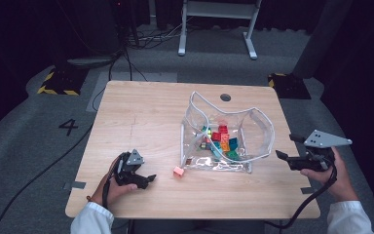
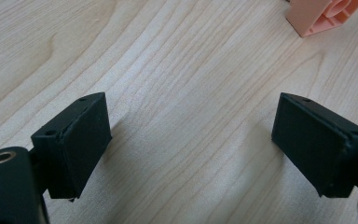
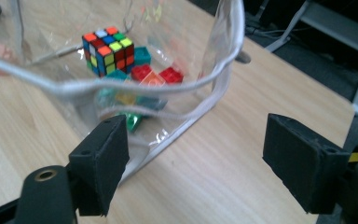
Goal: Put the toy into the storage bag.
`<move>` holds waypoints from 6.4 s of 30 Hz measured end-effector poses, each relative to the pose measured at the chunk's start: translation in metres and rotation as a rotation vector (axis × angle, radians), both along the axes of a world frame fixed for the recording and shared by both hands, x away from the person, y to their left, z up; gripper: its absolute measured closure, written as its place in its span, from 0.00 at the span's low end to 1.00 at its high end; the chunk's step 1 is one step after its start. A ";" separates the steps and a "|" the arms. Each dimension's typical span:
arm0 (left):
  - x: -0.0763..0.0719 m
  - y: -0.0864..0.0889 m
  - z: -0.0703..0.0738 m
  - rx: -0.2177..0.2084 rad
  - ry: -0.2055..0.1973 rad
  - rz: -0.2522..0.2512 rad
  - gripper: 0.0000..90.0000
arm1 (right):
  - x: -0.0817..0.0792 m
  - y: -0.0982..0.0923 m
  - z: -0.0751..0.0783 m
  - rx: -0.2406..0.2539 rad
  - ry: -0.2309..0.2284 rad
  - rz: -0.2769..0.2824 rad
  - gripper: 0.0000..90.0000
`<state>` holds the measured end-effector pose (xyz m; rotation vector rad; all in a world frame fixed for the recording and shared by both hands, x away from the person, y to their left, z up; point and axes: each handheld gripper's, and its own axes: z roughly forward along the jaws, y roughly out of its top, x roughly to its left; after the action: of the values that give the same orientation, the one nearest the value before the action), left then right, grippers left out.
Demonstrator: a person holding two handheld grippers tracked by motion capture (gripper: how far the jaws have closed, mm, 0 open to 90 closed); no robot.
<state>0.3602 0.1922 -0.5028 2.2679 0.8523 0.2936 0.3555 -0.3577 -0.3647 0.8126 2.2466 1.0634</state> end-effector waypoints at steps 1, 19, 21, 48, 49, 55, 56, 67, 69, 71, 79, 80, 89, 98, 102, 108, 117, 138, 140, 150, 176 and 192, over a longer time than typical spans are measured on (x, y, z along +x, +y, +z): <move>0.000 0.000 0.000 0.000 -0.002 0.002 0.13 | -0.001 -0.001 -0.004 -0.012 0.000 -0.004 0.25; 0.000 0.000 0.000 -0.001 0.001 0.002 0.13 | -0.011 0.008 -0.073 0.030 0.130 0.046 0.27; 0.000 0.000 0.000 0.001 0.001 0.000 0.13 | -0.014 0.011 -0.081 0.024 0.146 0.069 0.28; 0.000 0.000 0.000 0.000 0.001 0.001 0.13 | -0.025 0.110 -0.136 0.001 0.247 0.306 0.35; 0.000 0.000 0.000 -0.001 0.001 0.002 0.13 | -0.025 0.118 -0.137 0.018 0.243 0.310 0.35; 0.000 0.000 0.000 0.001 0.001 0.000 0.13 | -0.027 0.155 -0.138 0.014 0.248 0.332 0.35; 0.000 0.000 0.000 0.002 0.001 0.000 0.13 | -0.027 0.162 -0.138 0.017 0.242 0.344 0.35; 0.000 0.000 0.000 0.001 0.001 0.000 0.13 | -0.014 0.228 -0.139 0.015 0.228 0.386 0.37; 0.000 0.000 0.000 0.001 0.002 0.000 0.13 | -0.013 0.238 -0.139 0.019 0.254 0.374 0.37; 0.000 0.000 0.000 0.001 0.001 0.000 0.13 | -0.009 0.247 -0.139 0.023 0.244 0.378 0.37; 0.000 0.000 0.000 0.001 -0.001 0.000 0.13 | -0.002 0.274 -0.139 0.026 0.232 0.384 0.40; 0.000 0.000 0.000 0.002 -0.001 0.000 0.13 | -0.002 0.275 -0.139 0.031 0.242 0.370 0.42; 0.000 0.000 0.000 0.002 -0.002 0.000 0.13 | -0.003 0.279 -0.138 0.042 0.232 0.355 0.72; 0.000 0.000 0.000 0.003 -0.006 -0.001 0.13 | -0.005 0.272 -0.137 0.047 0.210 0.381 0.74; 0.000 0.000 0.000 0.006 -0.008 -0.002 0.13 | -0.004 0.263 -0.137 0.071 0.205 0.401 0.74; 0.000 0.000 0.000 0.003 -0.006 -0.001 0.13 | -0.010 0.258 -0.137 0.060 0.226 0.401 0.74; 0.000 0.000 0.000 0.004 -0.004 -0.001 0.14 | -0.016 0.243 -0.127 0.045 0.207 0.436 0.74; 0.000 0.000 0.000 0.004 -0.004 -0.001 0.14 | -0.019 0.164 -0.120 0.024 0.190 0.374 0.74; 0.000 0.000 0.000 0.004 -0.004 -0.001 0.14 | -0.022 0.157 -0.119 0.026 0.199 0.364 0.74; 0.000 0.000 0.000 0.004 -0.003 -0.001 0.14 | -0.031 0.111 -0.118 0.009 0.226 0.297 0.74; 0.000 0.000 0.000 0.001 -0.006 -0.002 0.14 | -0.030 0.004 -0.100 0.084 0.154 0.029 0.74; 0.000 0.000 0.000 0.001 -0.001 -0.002 0.13 | 0.000 -0.028 -0.039 0.164 0.024 -0.077 0.74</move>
<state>0.3602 0.1924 -0.5027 2.2691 0.8494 0.2935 0.3556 -0.3861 -0.4033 0.9762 2.1498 1.2193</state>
